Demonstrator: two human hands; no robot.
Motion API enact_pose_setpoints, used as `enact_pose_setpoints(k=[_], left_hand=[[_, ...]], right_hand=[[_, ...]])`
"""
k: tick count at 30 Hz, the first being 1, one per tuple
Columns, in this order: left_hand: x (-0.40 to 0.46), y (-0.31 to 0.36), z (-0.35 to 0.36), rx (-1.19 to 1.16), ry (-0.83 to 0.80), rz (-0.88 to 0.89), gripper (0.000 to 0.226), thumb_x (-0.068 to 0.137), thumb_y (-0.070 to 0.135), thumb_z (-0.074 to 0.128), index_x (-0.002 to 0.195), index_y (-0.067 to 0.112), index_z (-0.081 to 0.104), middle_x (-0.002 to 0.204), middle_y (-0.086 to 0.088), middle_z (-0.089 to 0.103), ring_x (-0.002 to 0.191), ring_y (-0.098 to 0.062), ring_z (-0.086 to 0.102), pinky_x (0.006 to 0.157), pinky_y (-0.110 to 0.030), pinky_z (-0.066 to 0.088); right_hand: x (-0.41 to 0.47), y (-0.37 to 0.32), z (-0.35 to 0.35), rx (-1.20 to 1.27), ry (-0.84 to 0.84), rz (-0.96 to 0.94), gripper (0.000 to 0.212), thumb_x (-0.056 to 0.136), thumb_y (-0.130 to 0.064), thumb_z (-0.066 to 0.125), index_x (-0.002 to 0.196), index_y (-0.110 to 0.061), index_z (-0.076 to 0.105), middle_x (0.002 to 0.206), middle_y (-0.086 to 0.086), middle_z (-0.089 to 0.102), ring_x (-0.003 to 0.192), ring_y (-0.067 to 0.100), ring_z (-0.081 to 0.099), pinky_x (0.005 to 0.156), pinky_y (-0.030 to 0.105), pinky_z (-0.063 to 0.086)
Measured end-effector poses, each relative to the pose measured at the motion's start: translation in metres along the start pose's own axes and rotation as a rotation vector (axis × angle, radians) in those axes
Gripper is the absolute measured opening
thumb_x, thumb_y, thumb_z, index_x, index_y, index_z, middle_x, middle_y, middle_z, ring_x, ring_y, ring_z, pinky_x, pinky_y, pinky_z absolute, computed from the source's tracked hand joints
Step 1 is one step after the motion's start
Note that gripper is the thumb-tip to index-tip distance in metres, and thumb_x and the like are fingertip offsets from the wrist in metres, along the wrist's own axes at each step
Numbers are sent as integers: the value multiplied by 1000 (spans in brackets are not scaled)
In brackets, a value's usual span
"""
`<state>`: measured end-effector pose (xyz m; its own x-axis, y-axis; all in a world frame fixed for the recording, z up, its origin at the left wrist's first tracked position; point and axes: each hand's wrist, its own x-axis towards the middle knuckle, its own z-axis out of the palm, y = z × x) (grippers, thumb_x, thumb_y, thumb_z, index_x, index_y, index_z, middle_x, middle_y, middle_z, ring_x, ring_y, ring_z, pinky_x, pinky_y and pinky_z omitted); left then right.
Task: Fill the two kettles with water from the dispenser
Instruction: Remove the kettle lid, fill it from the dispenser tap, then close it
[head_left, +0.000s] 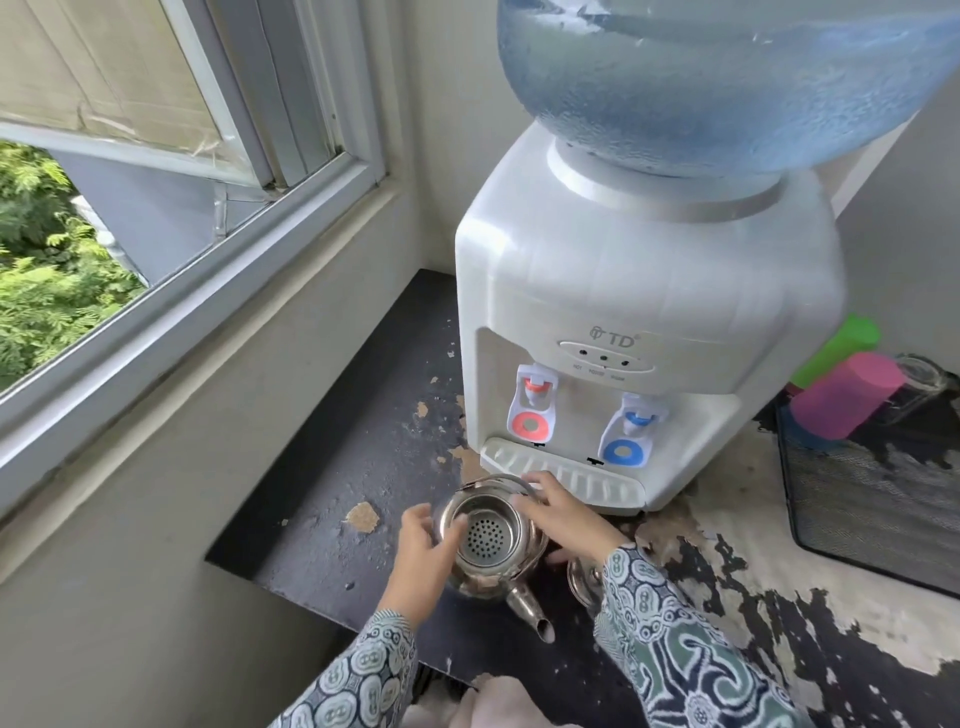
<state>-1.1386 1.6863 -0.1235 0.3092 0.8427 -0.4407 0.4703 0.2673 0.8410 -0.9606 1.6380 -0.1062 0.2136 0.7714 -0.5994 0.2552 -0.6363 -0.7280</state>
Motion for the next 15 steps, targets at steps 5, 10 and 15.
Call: enact_pose_setpoints(k=[5,10,15], left_hand=[[6,4,0,58,-66,60,64,83,26,67,135,14,32,136,-4,39,123,-20,44,105,-38,39],[10,5,-9,22,-140,142,61,81,38,65,133,23,39,134,7,44,124,-10,42,109,-36,35],[14,-4,-16,-33,-185,81,58,83,49,53,133,22,40,140,4,41,127,-8,36,107,-31,30]], right_hand=[[-1,3,10,78,17,0,42,86,-37,55,122,-26,38,124,1,48,95,17,60,66,40,60],[-9,12,13,294,18,92,46,83,-27,61,121,-25,36,122,3,43,102,21,58,69,45,60],[-13,16,27,311,132,100,57,81,-33,58,132,-39,32,127,-1,42,100,15,54,63,40,61]])
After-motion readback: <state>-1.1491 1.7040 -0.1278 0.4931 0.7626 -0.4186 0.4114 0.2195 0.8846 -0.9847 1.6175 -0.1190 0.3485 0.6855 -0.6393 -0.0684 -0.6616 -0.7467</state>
